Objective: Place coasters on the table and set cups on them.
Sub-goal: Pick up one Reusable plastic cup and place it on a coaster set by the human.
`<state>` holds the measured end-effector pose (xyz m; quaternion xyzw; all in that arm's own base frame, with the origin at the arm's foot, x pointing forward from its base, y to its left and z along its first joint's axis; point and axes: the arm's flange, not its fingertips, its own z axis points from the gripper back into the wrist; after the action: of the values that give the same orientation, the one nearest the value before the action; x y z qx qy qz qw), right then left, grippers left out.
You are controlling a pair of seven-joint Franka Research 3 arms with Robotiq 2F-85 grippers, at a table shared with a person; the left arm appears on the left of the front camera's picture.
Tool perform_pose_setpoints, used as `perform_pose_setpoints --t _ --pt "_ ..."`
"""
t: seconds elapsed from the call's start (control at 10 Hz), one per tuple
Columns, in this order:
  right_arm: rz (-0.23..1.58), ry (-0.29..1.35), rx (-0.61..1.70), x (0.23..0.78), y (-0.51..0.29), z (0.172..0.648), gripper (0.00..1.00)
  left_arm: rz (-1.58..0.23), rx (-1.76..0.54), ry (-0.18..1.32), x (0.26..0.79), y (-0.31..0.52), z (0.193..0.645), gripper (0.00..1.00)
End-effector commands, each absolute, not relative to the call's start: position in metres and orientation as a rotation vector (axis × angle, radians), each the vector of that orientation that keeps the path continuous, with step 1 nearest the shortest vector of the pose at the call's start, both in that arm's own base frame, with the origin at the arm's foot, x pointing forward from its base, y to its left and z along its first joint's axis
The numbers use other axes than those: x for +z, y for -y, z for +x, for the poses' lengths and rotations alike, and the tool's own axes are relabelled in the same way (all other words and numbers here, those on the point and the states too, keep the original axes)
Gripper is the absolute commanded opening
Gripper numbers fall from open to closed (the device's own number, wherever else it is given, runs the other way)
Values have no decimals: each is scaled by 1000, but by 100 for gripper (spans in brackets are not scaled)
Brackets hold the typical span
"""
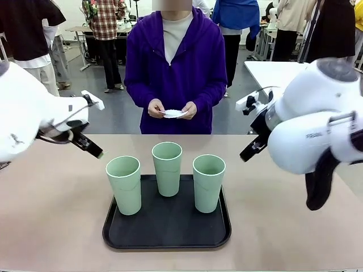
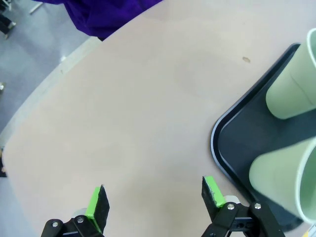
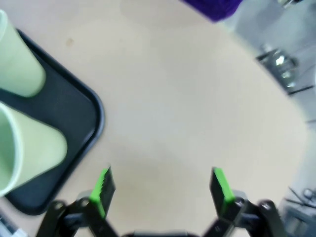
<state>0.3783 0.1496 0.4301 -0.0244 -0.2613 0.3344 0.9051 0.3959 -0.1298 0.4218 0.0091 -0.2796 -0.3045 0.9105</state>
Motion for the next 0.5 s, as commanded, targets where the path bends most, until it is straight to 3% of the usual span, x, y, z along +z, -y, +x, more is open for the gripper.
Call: perform_pose_setpoints --t 0.0,0.2,0.4 --pt "-84 468 665 471 -142 330 100 79 -673 509 445 98 334 100" --pt "-44 355 657 476 -130 276 100 23 -719 364 450 82 286 100" --pt "1 258 678 439 -115 233 100 -18 -668 298 437 73 245 100"
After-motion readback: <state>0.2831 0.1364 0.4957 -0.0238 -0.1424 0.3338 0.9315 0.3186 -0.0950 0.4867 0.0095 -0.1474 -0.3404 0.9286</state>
